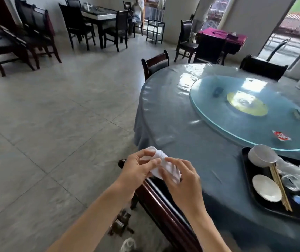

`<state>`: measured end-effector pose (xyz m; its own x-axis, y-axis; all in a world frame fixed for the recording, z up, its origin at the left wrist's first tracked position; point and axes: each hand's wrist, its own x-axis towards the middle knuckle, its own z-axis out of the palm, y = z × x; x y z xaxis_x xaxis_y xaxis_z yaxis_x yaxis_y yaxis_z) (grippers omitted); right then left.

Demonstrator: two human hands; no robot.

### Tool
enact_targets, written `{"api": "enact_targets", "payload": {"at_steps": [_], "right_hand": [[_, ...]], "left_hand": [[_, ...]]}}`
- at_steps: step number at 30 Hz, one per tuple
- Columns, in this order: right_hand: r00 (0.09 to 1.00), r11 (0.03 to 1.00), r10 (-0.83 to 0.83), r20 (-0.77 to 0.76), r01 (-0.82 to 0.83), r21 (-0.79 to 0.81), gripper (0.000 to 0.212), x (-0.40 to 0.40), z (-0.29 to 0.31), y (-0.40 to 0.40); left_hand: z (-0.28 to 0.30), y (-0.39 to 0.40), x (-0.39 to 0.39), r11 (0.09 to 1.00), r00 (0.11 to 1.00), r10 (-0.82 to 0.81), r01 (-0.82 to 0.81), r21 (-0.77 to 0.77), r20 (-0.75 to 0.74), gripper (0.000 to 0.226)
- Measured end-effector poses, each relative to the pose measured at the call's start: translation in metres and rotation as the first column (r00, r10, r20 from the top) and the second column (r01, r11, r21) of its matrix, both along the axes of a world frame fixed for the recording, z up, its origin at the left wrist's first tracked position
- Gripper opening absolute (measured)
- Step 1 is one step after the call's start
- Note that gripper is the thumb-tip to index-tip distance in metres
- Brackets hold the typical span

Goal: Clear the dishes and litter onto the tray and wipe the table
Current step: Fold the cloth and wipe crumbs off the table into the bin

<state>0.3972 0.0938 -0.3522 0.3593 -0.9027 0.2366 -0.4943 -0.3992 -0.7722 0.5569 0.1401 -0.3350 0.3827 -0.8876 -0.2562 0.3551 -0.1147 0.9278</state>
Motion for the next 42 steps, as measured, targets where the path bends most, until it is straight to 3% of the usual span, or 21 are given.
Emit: {"api": "enact_targets", "payload": {"at_steps": [8,16,19,24,30,42], "right_hand": [[0.980,0.976,-0.192,0.061,0.184,0.113,0.034,0.099,-0.016,-0.051],[0.888,0.872,-0.460,0.017,0.449,0.196,0.015,0.187,-0.040,-0.126],[0.802,0.786,-0.596,0.038,0.573,0.231,0.016,0.222,-0.041,-0.164],[0.581,0.585,-0.807,0.112,0.756,0.292,0.016,0.256,-0.034,-0.215],[0.344,0.425,-0.902,0.261,0.814,0.396,0.024,0.269,-0.020,-0.252],[0.004,0.127,-0.957,0.289,0.904,0.407,0.012,0.199,0.001,-0.261]], "left_hand": [[-0.011,-0.077,0.089,0.985,0.987,-0.162,0.162,0.053,-0.003,0.016],[-0.044,-0.174,0.181,0.927,0.934,-0.349,0.356,0.117,-0.075,0.006],[-0.056,-0.216,0.231,0.895,0.909,-0.402,0.415,0.161,-0.110,0.008],[-0.059,-0.283,0.319,0.854,0.882,-0.465,0.469,0.224,-0.074,0.008],[-0.055,-0.351,0.390,0.817,0.851,-0.513,0.524,0.242,-0.112,0.010],[-0.052,-0.417,0.416,0.788,0.870,-0.478,0.486,0.377,-0.123,0.004]]}}
